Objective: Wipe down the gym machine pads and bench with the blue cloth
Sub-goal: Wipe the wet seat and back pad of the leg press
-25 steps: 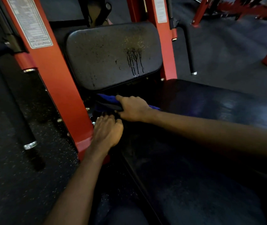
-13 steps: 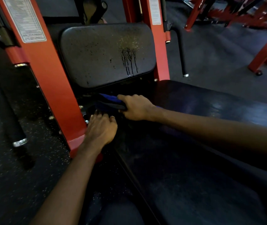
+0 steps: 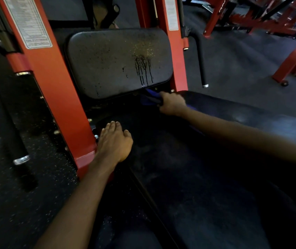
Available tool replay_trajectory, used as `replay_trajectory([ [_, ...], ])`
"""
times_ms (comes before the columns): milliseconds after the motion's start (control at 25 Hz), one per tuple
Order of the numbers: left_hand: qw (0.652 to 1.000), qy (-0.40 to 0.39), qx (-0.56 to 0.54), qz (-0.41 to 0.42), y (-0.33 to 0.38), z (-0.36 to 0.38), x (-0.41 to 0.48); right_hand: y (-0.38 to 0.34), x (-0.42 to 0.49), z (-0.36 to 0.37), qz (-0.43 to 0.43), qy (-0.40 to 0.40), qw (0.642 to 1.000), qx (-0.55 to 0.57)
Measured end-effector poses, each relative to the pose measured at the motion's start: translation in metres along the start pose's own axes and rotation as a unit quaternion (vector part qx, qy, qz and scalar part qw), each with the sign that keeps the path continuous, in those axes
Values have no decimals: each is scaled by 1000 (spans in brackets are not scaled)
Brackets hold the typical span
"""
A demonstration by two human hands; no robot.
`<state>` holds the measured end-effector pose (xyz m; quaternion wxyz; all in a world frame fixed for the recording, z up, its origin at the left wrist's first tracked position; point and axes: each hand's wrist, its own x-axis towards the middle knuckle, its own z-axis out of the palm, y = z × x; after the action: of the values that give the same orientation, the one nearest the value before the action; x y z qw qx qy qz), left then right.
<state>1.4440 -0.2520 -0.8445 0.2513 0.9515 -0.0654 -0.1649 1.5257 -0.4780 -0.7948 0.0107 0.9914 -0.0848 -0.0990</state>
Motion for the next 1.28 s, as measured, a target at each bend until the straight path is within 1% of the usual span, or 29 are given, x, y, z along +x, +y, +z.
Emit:
replay_trajectory([
  [80,1000,7,2,-2,1,0,0,-41,-19,8,-106,-19,994,13],
  [120,1000,9,2,-2,1,-1,1,-52,-26,10,-146,-27,989,20],
  [160,1000,9,1,-2,1,0,1,-54,-27,10,-171,-39,984,20],
  [200,1000,10,-1,-2,1,0,1,-46,-23,9,-177,-50,983,10],
  [240,1000,10,-3,-2,1,1,1,-29,-12,6,-158,-55,986,-5],
  [280,1000,10,-7,-4,1,1,0,-5,2,3,-113,-51,992,-18],
  [360,1000,10,-14,-5,0,1,-2,46,27,-5,22,-13,999,-33],
  [400,1000,13,-17,-5,0,0,-3,66,36,-8,86,7,995,-40],
  [440,1000,15,-21,-6,1,0,-3,76,43,-8,124,17,991,-38],
  [480,1000,17,-24,-7,2,1,-4,74,48,-6,133,22,990,-35],
  [520,999,19,-26,-8,2,1,-4,62,50,-2,122,24,992,-28],
  [560,999,21,-29,-8,3,1,-4,44,48,3,93,22,995,-19],
  [640,999,25,-42,-10,2,0,-3,-3,36,12,-6,2,1000,0],
  [720,997,33,-71,-13,1,0,-4,-46,13,17,-109,-28,994,12],
  [760,995,42,-91,-14,1,-1,-5,-62,-1,17,-147,-37,988,20],
  [880,990,60,-121,-25,-1,-7,-14,-77,-41,8,-221,-38,973,52],
  [920,991,55,-123,-26,-3,-9,-15,-72,-56,3,-238,-40,969,57],
  [1000,993,22,-118,-24,-8,-19,-18,-57,-78,-6,-255,-46,963,68],
  [1160,996,-43,-77,-6,-3,-36,-22,-50,-99,-19,-238,-63,966,85],
  [1280,993,-106,-36,22,-2,-35,-20,-44,-128,-29,-243,-40,967,64],
])
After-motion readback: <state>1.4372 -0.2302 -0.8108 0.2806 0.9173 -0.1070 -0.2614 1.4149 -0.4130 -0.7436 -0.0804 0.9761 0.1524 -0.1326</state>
